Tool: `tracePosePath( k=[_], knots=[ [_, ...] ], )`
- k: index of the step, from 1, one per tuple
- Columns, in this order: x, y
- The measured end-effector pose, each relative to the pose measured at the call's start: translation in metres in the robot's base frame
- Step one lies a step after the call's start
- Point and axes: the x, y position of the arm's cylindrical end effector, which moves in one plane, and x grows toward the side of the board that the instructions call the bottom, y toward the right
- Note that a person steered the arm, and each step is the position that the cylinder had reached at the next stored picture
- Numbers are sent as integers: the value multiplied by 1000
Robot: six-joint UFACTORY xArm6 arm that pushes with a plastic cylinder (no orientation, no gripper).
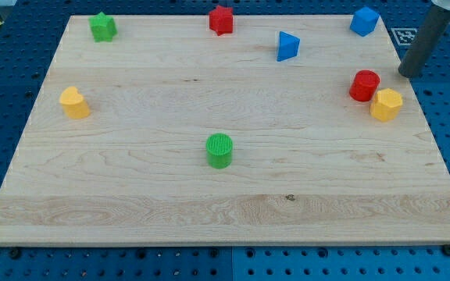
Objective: Push the yellow hexagon diagonally in between the green circle and the red circle
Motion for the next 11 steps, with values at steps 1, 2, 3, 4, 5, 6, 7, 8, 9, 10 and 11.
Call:
tracePosePath(
  k=[1,2,3,4,5,6,7,8,9,10,11],
  knots=[
    [23,4],
    [27,9],
    [42,18],
    [57,21],
    [63,15],
    [63,0],
    [63,-1],
    [63,-1],
    [64,-1],
    [64,-2],
    [64,-2]
  ],
)
